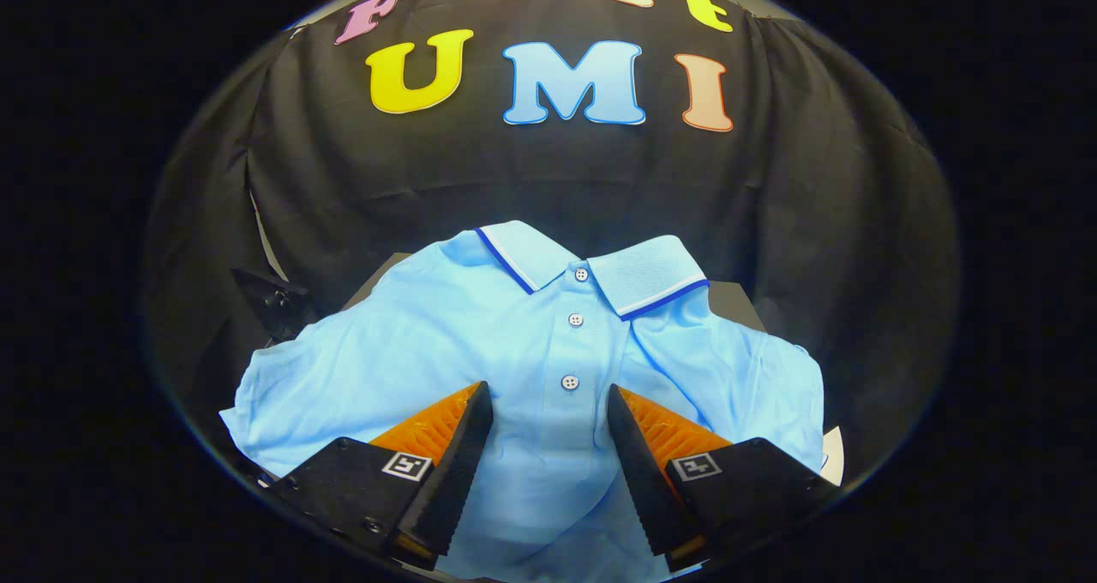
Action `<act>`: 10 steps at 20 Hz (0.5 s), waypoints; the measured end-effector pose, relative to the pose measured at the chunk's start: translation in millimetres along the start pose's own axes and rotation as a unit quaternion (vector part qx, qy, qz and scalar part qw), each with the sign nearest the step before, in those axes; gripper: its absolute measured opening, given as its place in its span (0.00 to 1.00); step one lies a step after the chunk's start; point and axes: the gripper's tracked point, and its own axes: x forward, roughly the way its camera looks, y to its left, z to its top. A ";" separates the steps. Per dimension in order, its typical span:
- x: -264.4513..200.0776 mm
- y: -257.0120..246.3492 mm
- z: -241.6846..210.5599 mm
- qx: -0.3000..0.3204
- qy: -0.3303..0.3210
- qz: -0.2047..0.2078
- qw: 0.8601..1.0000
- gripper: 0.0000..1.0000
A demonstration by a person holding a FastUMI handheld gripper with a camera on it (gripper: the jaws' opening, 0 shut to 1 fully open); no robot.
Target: Put the clothes into the washing machine and then close the washing machine lid.
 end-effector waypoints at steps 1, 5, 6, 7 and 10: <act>-0.7 0.7 -0.5 0.002 0.009 0.001 1.000 0.86; 1.1 9.9 -0.2 0.004 0.017 0.016 1.000 0.45; -4.6 8.9 -0.8 0.001 0.021 0.012 1.000 0.32; -4.3 9.2 0.0 -0.003 0.024 0.010 1.000 0.32; -6.6 10.3 -1.2 -0.009 0.042 0.013 0.999 0.32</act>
